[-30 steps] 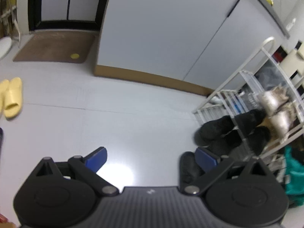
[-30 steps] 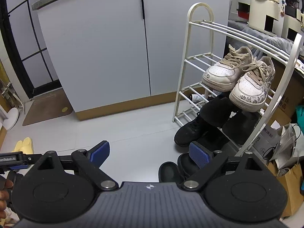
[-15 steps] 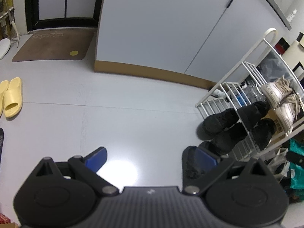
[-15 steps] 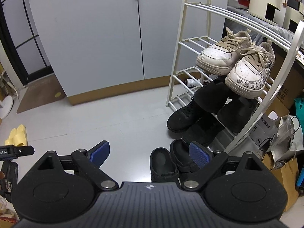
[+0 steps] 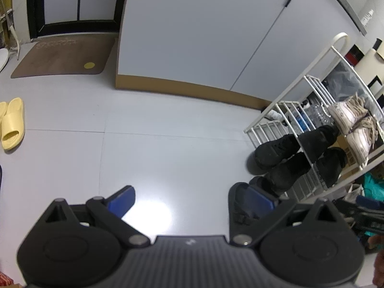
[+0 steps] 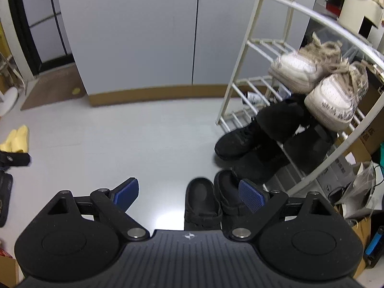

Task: Organize scattered shoes

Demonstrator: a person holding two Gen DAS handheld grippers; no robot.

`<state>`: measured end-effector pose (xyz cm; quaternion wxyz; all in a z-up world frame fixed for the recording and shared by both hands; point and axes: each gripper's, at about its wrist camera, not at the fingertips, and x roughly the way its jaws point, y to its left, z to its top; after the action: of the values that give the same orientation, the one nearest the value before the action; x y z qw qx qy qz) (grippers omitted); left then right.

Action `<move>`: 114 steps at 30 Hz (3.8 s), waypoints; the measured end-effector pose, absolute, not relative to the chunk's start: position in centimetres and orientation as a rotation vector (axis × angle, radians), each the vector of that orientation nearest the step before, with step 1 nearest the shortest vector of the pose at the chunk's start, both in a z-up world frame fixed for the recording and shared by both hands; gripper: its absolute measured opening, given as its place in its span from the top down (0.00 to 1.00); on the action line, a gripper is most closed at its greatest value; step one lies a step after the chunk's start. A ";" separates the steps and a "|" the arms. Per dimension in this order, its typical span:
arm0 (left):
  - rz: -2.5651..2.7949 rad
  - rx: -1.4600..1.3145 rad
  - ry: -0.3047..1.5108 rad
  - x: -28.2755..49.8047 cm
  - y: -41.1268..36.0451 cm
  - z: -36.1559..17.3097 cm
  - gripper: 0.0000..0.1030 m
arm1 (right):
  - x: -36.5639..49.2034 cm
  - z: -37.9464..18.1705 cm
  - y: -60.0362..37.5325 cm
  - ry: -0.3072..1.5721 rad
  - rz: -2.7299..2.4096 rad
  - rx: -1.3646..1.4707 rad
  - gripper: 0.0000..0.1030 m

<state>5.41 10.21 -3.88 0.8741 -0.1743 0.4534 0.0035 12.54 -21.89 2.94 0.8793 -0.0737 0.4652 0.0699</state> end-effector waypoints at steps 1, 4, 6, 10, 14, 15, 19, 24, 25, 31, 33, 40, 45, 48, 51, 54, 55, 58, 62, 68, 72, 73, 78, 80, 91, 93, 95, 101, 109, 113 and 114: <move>0.014 -0.365 0.944 5.4 10.2 -3.9 0.02 | 12.9 2.5 -21.6 0.984 0.148 -0.173 0.09; 0.024 -0.365 0.936 5.7 10.4 -3.9 0.02 | 13.7 1.4 -20.9 1.013 0.160 -0.241 0.09; 0.021 -0.357 0.934 5.8 10.4 -3.8 0.02 | 14.1 1.0 -21.2 1.020 0.155 -0.241 0.09; 0.009 -0.343 0.941 5.9 10.2 -3.7 0.02 | 14.9 0.2 -22.2 1.051 0.145 -0.221 0.09; -0.019 -0.358 0.950 5.8 9.8 -3.5 0.02 | 15.3 -0.6 -23.0 1.078 0.154 -0.203 0.10; -0.029 -0.362 0.951 5.8 9.6 -3.4 0.02 | 15.4 -1.1 -23.5 1.101 0.174 -0.187 0.10; -0.052 -0.314 0.936 5.6 8.6 -2.9 0.02 | 15.4 -2.2 -24.4 1.127 0.196 -0.208 0.15; -0.062 -0.280 0.938 5.8 7.6 -3.0 0.02 | 14.7 -2.8 -25.2 1.133 0.248 -0.214 0.17; -0.064 -0.279 0.942 5.9 7.4 -3.1 0.02 | 14.7 -3.2 -25.3 1.140 0.253 -0.220 0.17; -0.069 -0.268 0.946 6.2 6.7 -3.2 0.02 | 16.7 -6.8 -26.7 1.237 0.242 -0.167 0.18; -0.069 -0.277 0.946 6.1 6.9 -3.2 0.02 | 17.6 -7.6 -27.1 1.257 0.233 -0.131 0.19; -0.071 -0.286 0.945 5.9 7.4 -3.0 0.02 | 21.0 -10.4 -26.0 1.261 0.283 -0.220 0.19; -0.092 -0.298 0.958 5.8 7.4 -3.1 0.02 | 23.2 -13.0 -25.6 1.308 0.307 -0.260 0.19; -0.115 -0.285 0.971 5.8 7.2 -3.1 0.02 | 23.9 -13.9 -25.6 1.299 0.289 -0.308 0.19; -0.140 -0.284 0.966 5.3 7.4 -2.8 0.02 | 24.0 -15.0 -25.1 1.276 0.316 -0.383 0.19; -0.135 -0.248 0.974 5.2 7.8 -3.2 0.02 | 24.0 -16.1 -24.5 1.270 0.362 -0.408 0.19; -0.119 -0.225 0.979 5.4 7.9 -3.4 0.02 | 24.1 -16.4 -24.4 1.265 0.372 -0.412 0.19; -0.072 -0.213 1.000 5.9 8.7 -4.2 0.02 | 24.9 -17.7 -24.6 1.283 0.370 -0.393 0.19; -0.071 -0.266 1.030 6.4 9.3 -4.8 0.02 | 25.8 -20.4 -25.4 1.336 0.393 -0.373 0.39; -0.107 -0.250 1.041 6.9 8.0 -4.9 0.02 | 26.9 -23.3 -26.9 1.364 0.364 -0.379 0.44; -0.132 -0.263 1.052 6.9 7.6 -5.2 0.02 | 27.7 -24.3 -27.5 1.347 0.319 -0.377 0.43; -0.133 -0.264 1.053 6.9 7.5 -5.2 0.02 | 27.9 -24.8 -27.6 1.345 0.301 -0.366 0.43; -0.131 -0.275 1.058 6.8 7.5 -5.4 0.02 | 27.9 -27.8 -27.4 1.373 0.277 -0.395 0.43; -0.134 -0.278 1.057 6.9 7.5 -5.4 0.02 | 27.6 -28.8 -27.3 1.384 0.252 -0.428 0.44; -0.090 -0.277 1.071 7.4 8.0 -5.9 0.02 | 26.8 -29.8 -24.5 1.452 0.200 -0.485 0.57; -0.098 -0.276 1.068 7.3 7.9 -5.8 0.02 | 26.7 -29.9 -24.0 1.466 0.193 -0.506 0.57; -0.104 -0.274 1.067 7.2 7.8 -5.6 0.02 | 26.4 -30.1 -23.2 1.486 0.185 -0.537 0.57; -0.114 -0.268 1.073 7.2 7.7 -5.8 0.02 | 25.9 -31.1 -21.8 1.473 0.249 -0.646 0.52; -0.100 -0.272 1.073 7.6 8.0 -6.0 0.02 | 27.1 -31.1 -23.5 1.499 0.326 -0.639 0.55; -0.105 -0.260 1.071 7.6 7.6 -6.1 0.02 | 27.8 -30.7 -24.2 1.510 0.342 -0.573 0.73; -0.106 -0.257 1.070 7.6 7.6 -6.1 0.02 | 27.9 -30.7 -24.3 1.512 0.343 -0.569 0.73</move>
<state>7.61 7.58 -6.09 0.8511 -0.1222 0.5082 -0.0505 27.86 -24.31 -30.70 0.6781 -0.2533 0.6728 0.1528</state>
